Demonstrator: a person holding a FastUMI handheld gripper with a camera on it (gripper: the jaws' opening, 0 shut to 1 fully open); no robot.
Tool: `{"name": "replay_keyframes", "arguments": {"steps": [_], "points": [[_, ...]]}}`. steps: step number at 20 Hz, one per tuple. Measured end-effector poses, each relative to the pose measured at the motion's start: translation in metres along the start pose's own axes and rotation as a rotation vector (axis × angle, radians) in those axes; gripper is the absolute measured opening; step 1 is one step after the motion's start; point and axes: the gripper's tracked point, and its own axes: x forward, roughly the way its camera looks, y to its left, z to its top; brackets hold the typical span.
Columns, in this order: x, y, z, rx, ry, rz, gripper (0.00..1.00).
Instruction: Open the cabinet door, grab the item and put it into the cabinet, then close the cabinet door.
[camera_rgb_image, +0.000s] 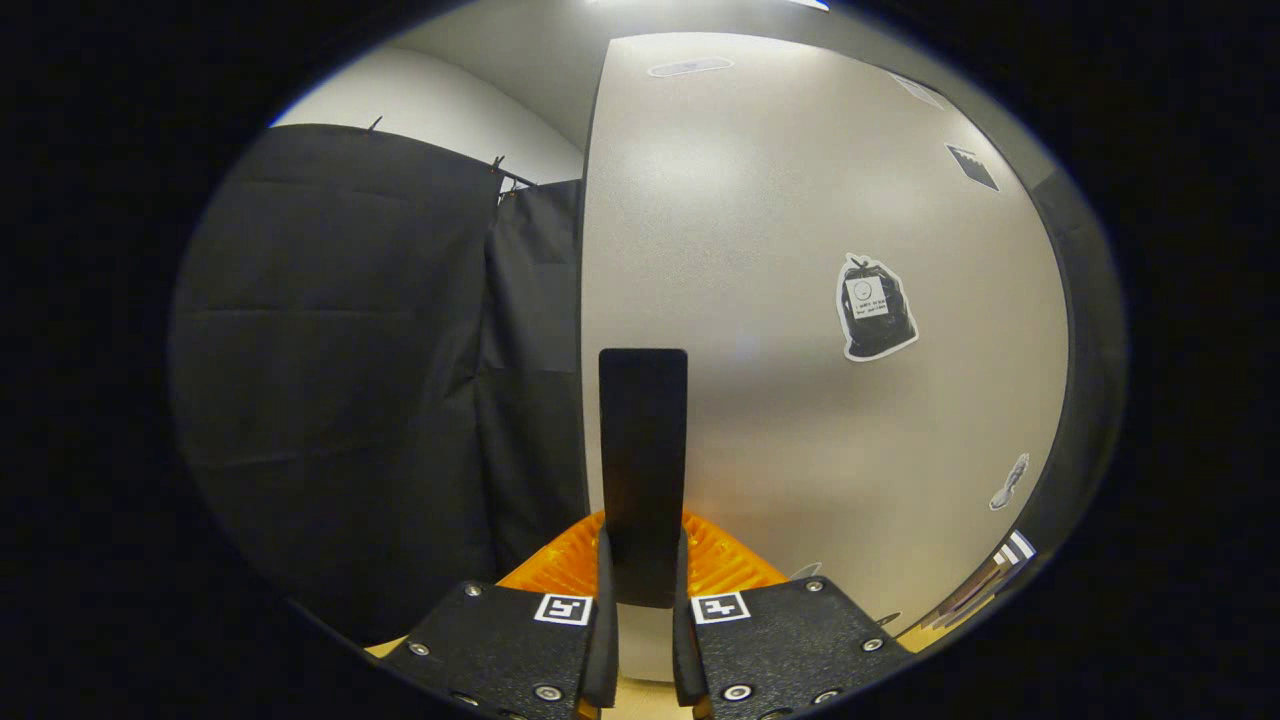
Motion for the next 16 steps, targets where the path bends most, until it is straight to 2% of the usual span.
{"name": "replay_keyframes", "arguments": {"steps": [12,16], "points": [[-0.032,-0.006,-0.003,-0.016,0.029,0.069,0.22],[-0.042,-0.01,-0.004,-0.035,0.028,0.064,0.22]]}}
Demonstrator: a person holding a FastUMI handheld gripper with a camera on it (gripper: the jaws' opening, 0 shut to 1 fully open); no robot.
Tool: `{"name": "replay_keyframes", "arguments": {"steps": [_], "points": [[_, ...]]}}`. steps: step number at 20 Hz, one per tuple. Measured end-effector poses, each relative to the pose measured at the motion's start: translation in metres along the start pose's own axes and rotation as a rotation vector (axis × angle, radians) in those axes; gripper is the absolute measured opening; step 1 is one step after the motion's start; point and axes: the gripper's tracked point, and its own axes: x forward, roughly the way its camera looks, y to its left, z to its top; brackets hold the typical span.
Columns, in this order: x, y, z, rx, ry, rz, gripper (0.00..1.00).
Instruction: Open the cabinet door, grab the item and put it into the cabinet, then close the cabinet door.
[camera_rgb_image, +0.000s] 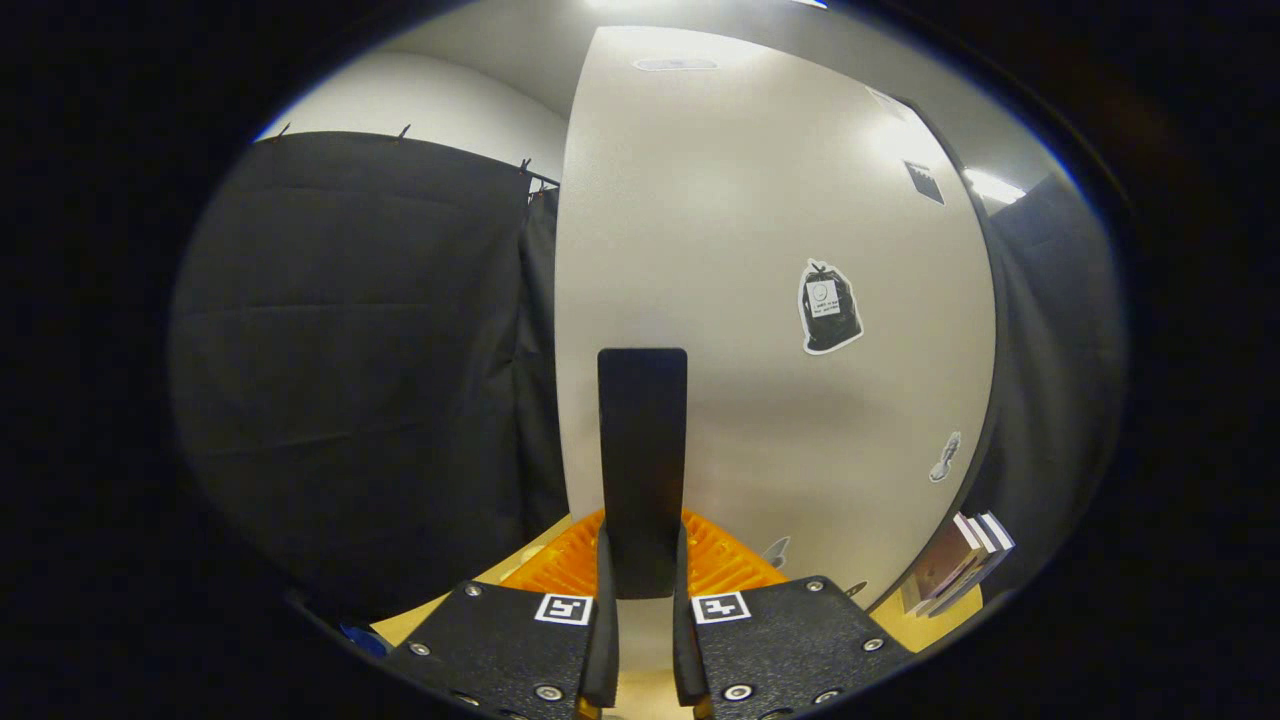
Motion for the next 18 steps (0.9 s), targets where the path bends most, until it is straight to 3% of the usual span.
{"name": "replay_keyframes", "arguments": {"steps": [11,18], "points": [[-0.029,-0.012,-0.001,-0.006,-0.001,-0.017,0.21],[-0.044,-0.029,-0.001,-0.037,-0.01,-0.072,0.21]]}}
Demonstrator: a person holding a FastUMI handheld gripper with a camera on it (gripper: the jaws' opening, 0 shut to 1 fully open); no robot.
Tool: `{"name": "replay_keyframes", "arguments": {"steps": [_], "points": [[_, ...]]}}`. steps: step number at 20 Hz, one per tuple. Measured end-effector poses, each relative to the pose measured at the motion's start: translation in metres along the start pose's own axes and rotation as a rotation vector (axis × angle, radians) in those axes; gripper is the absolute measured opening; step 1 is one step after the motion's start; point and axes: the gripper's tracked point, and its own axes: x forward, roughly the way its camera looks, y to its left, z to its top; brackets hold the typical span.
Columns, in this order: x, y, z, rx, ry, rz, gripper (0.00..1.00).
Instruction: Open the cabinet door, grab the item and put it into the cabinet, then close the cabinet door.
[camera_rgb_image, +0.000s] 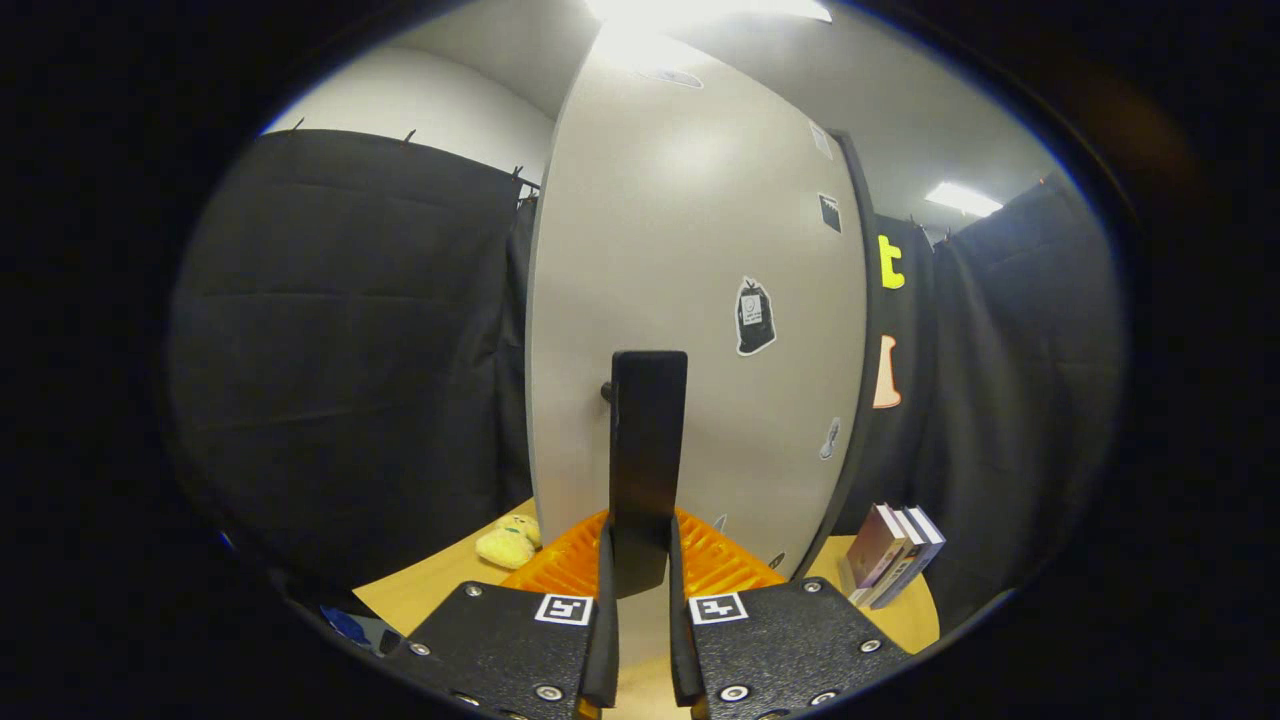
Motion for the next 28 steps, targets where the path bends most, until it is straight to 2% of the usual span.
{"name": "replay_keyframes", "arguments": {"steps": [9,15,17,20,22,26,28], "points": [[-0.014,-0.033,0.0,-0.047,-0.016,-0.094,0.21],[-0.026,-0.072,0.006,-0.118,-0.044,-0.24,0.2],[-0.036,-0.087,0.005,-0.096,-0.045,-0.303,0.2],[-0.038,-0.089,0.0,-0.046,-0.036,-0.353,0.11],[-0.039,-0.088,-0.003,-0.006,-0.035,-0.353,0.08],[-0.039,-0.084,-0.005,0.073,-0.04,-0.362,0.08],[-0.043,-0.09,-0.003,0.077,-0.053,-0.398,0.08]]}}
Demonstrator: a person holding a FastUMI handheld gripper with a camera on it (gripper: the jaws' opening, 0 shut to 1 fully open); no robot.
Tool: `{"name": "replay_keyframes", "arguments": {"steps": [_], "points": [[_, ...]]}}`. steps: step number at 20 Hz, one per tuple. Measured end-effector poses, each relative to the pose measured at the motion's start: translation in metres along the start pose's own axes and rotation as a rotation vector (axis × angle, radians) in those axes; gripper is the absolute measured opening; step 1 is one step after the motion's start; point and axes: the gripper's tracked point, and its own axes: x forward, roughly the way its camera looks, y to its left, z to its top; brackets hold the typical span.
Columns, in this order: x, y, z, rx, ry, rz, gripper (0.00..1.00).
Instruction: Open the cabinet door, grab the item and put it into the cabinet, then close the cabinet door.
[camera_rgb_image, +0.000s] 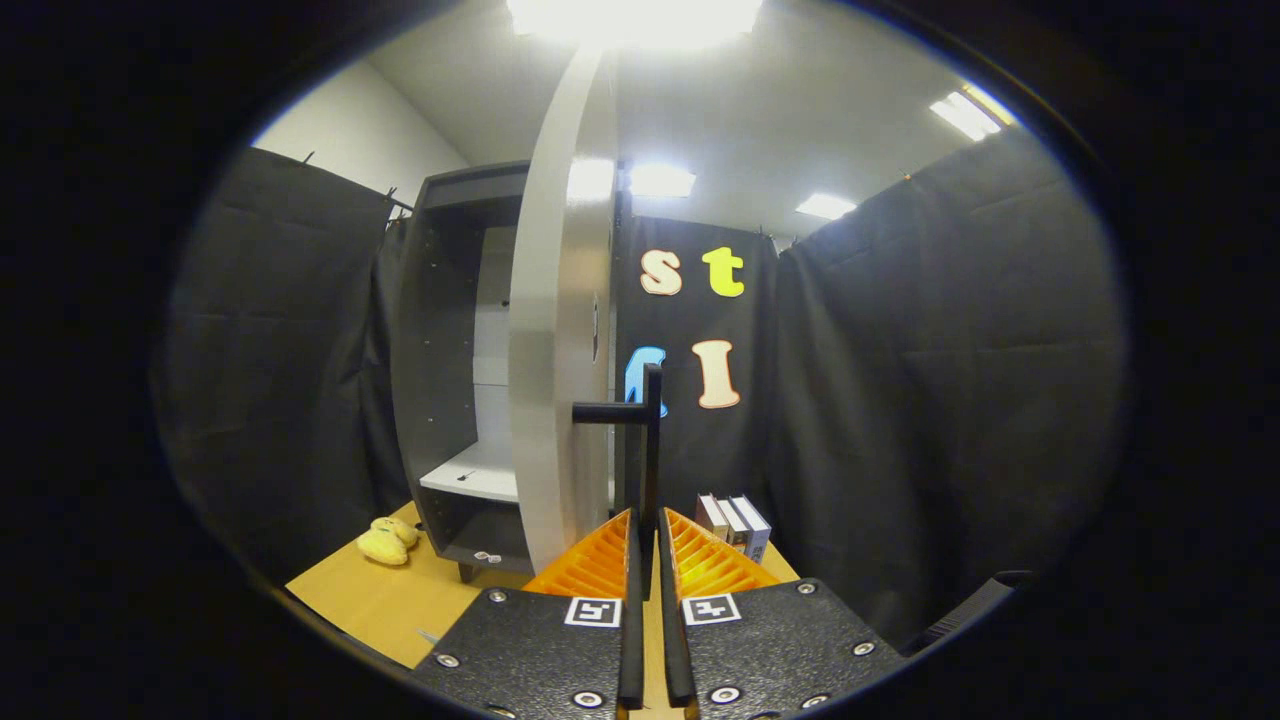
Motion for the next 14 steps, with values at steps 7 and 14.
{"name": "replay_keyframes", "arguments": {"steps": [7,14], "points": [[0.003,-0.006,0.024,-0.019,-0.123,-0.021,0.09],[0.004,0.034,0.039,0.029,-0.207,0.091,0.36]]}}
